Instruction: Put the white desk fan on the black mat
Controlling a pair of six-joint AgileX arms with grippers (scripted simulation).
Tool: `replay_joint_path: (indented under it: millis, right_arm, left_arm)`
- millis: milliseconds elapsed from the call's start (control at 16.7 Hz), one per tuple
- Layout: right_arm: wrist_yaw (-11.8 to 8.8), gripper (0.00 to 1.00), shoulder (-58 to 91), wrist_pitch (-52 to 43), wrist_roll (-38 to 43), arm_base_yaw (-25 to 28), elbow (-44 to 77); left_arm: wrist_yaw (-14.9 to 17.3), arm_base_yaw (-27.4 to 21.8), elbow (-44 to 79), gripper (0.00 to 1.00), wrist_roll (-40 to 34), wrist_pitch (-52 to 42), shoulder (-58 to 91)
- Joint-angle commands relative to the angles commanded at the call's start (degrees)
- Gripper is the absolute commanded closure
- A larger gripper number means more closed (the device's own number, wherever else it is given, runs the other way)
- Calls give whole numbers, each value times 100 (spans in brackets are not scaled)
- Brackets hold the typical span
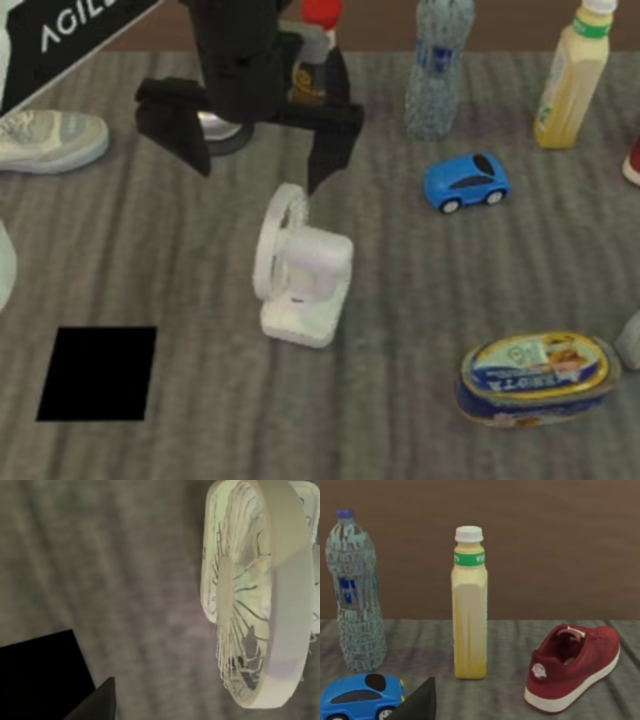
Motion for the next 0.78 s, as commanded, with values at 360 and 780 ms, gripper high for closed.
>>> replay_joint_path:
  millis: [360, 780]
  right_arm:
    - [0, 0, 0, 0, 0, 0, 0]
    - [0, 0, 0, 0, 0, 0, 0]
  left_arm:
    - [-51, -65, 370, 0, -90, -189, 373]
    - [-52, -46, -251, 0, -73, 365, 305]
